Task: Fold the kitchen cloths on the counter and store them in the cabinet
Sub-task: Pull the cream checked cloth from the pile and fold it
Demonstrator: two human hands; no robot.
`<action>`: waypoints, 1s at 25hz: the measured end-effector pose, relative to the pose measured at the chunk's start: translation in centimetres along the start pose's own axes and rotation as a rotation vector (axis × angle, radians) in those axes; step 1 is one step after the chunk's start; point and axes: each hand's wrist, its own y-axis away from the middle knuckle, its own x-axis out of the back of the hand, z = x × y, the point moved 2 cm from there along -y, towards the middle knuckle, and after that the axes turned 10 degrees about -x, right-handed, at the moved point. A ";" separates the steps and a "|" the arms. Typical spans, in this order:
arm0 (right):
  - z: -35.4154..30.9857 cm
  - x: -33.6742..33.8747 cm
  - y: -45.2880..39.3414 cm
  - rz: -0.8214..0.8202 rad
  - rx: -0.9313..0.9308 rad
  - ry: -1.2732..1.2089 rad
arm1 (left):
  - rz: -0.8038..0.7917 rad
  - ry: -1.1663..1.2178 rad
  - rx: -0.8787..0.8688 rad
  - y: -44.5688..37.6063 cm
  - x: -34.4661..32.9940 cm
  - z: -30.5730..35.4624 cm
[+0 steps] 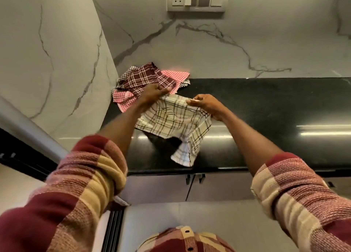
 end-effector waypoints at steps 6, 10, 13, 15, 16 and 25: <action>-2.8 8.7 -0.6 0.310 -0.149 0.912 | -0.231 -0.603 0.113 -4.1 8.9 7.3; -6.2 13.0 0.3 0.979 0.278 0.564 | 0.655 -0.776 -0.372 -4.8 8.9 9.6; -5.9 14.7 1.1 1.183 0.369 0.579 | 0.828 -0.785 -0.491 -3.8 7.3 8.3; -3.5 14.4 1.7 1.132 0.411 0.533 | 0.827 -0.778 -0.488 -2.1 5.8 5.4; -1.6 13.5 2.1 1.060 0.441 0.516 | 0.778 -0.814 -0.476 -1.0 4.8 3.5; 9.2 1.0 4.2 -0.377 -0.217 0.909 | -0.384 -0.469 0.578 9.7 -0.9 -11.3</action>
